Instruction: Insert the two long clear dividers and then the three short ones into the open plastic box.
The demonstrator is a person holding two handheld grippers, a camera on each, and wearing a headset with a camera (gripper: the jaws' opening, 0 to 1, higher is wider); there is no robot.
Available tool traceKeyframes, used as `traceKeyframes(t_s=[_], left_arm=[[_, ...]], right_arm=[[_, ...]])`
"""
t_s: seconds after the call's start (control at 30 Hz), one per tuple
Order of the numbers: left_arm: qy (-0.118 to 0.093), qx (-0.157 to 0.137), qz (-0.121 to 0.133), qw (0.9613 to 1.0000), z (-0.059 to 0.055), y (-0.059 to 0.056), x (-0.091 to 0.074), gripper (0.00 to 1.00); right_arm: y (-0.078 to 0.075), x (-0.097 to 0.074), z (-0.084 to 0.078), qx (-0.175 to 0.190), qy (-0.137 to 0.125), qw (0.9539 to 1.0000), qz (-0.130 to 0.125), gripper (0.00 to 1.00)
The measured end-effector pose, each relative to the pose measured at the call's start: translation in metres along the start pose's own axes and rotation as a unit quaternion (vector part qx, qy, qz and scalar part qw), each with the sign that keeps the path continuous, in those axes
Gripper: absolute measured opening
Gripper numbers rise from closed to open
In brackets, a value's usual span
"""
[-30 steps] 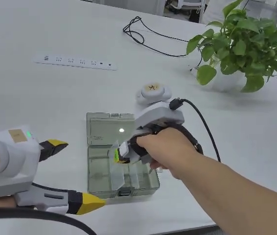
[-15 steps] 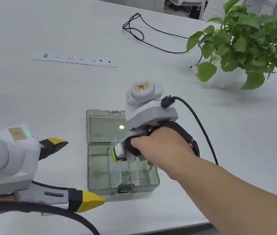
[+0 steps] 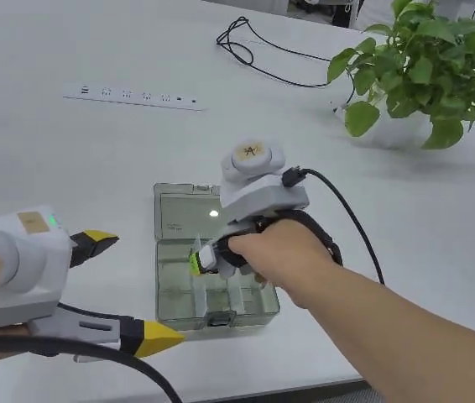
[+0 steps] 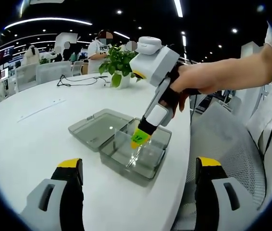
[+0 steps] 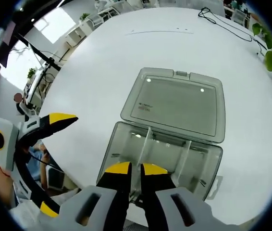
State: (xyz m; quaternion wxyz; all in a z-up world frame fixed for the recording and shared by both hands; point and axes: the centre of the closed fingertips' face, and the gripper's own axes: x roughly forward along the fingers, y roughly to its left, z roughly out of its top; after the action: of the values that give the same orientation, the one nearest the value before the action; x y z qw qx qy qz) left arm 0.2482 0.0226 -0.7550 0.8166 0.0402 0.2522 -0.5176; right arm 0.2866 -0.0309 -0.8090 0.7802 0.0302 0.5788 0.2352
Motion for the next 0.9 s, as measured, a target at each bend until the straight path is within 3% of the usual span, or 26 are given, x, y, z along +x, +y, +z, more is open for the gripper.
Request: traceKeyframes(t_s=[0.1, 0.9], left_arm=[[-0.001, -0.001, 0.0, 1.0, 0.0, 0.0, 0.0, 1.0], [-0.001, 0.0, 0.001, 1.0, 0.002, 0.002, -0.001, 1.0]], right_arm=[[-0.001, 0.002, 0.0, 0.013, -0.001, 0.9999, 0.008, 0.09], [-0.002, 0.013, -0.006, 0.012, 0.007, 0.9998, 0.017, 0.1]])
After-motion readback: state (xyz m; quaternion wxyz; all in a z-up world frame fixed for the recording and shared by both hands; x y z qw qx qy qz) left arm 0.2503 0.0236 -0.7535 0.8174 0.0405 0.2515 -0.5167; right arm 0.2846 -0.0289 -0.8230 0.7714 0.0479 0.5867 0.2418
